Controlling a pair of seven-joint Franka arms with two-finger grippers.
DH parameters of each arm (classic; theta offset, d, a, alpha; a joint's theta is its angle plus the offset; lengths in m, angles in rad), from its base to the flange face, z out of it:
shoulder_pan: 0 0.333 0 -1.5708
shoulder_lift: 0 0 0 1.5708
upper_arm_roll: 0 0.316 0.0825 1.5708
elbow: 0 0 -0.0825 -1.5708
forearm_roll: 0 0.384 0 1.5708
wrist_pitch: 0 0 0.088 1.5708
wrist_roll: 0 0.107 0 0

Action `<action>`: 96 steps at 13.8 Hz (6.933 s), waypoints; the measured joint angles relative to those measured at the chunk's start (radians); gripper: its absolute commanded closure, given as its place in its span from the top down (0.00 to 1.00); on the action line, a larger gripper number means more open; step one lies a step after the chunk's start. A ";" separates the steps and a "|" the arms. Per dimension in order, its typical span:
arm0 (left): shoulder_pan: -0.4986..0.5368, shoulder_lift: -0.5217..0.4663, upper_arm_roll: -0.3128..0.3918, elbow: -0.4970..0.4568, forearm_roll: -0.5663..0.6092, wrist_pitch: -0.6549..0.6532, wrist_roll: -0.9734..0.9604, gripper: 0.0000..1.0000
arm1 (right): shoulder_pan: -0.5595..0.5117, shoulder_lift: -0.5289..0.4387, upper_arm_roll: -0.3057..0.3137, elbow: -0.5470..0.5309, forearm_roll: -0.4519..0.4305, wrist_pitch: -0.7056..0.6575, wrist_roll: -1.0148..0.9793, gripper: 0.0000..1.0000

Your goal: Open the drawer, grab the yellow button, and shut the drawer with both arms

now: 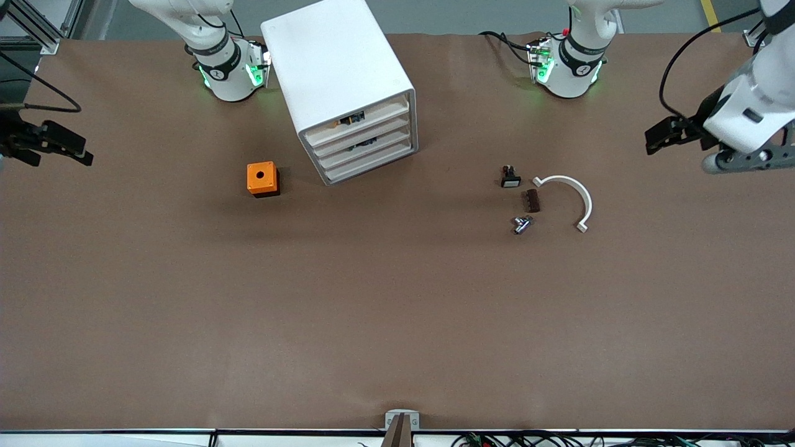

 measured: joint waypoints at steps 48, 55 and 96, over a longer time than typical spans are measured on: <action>-0.593 0.765 -0.027 0.227 -0.965 -0.021 -2.243 0.35 | 0.099 0.215 0.015 0.089 0.018 0.002 0.669 1.00; -0.611 0.767 -0.025 0.230 -0.977 -0.018 -2.247 0.00 | 0.147 0.214 0.017 0.091 0.023 0.002 0.848 1.00; -0.474 0.694 0.265 0.443 -0.629 0.062 -1.131 1.00 | 0.878 0.393 0.010 0.053 -0.068 0.351 1.937 0.00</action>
